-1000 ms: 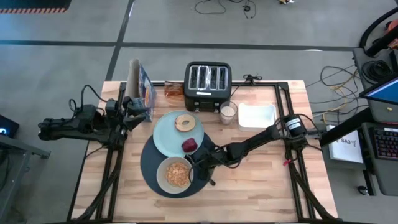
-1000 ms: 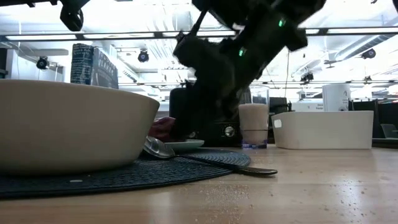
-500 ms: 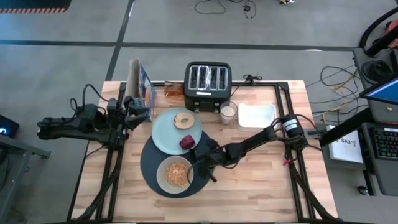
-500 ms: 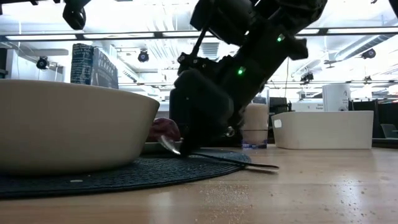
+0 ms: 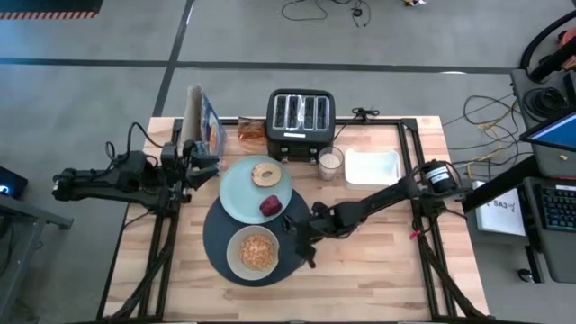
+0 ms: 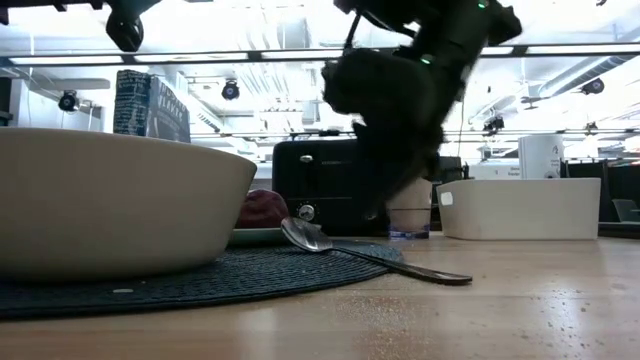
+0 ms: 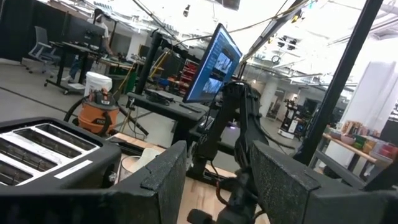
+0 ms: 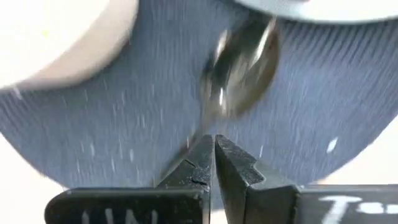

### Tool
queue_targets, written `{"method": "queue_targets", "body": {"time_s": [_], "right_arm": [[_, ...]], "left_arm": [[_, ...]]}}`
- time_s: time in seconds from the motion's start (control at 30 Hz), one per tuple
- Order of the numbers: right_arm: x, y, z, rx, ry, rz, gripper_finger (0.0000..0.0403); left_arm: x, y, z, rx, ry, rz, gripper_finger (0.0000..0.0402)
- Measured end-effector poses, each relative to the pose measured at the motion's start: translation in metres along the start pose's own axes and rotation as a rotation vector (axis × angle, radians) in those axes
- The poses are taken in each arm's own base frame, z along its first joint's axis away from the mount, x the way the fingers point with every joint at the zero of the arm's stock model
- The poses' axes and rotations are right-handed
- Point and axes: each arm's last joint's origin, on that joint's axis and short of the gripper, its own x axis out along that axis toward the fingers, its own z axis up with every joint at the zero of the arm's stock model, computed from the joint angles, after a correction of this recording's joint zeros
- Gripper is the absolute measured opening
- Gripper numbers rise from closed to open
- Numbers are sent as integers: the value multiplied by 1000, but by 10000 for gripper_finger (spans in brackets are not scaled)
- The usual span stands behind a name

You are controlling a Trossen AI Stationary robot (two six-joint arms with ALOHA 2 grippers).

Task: Arrange a breakfast setting
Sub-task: Put the black spoon on the blue table mat to the right of the gray bowl

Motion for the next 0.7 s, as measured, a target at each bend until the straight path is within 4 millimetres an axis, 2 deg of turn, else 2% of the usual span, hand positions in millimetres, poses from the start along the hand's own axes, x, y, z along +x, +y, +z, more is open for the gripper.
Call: {"method": "queue_targets", "body": {"time_s": [0.07,0.23,0.7], "right_arm": [[2,3,-8,3,61,8,9],[18,12,-22,12,88,13,9],[36,27,-8,44,-98,192,9]], "left_arm": [[1,0,0,0,1,1,162],[1,0,0,6,0,0,162],[2,0,-1,-14,6,-6,162]]}}
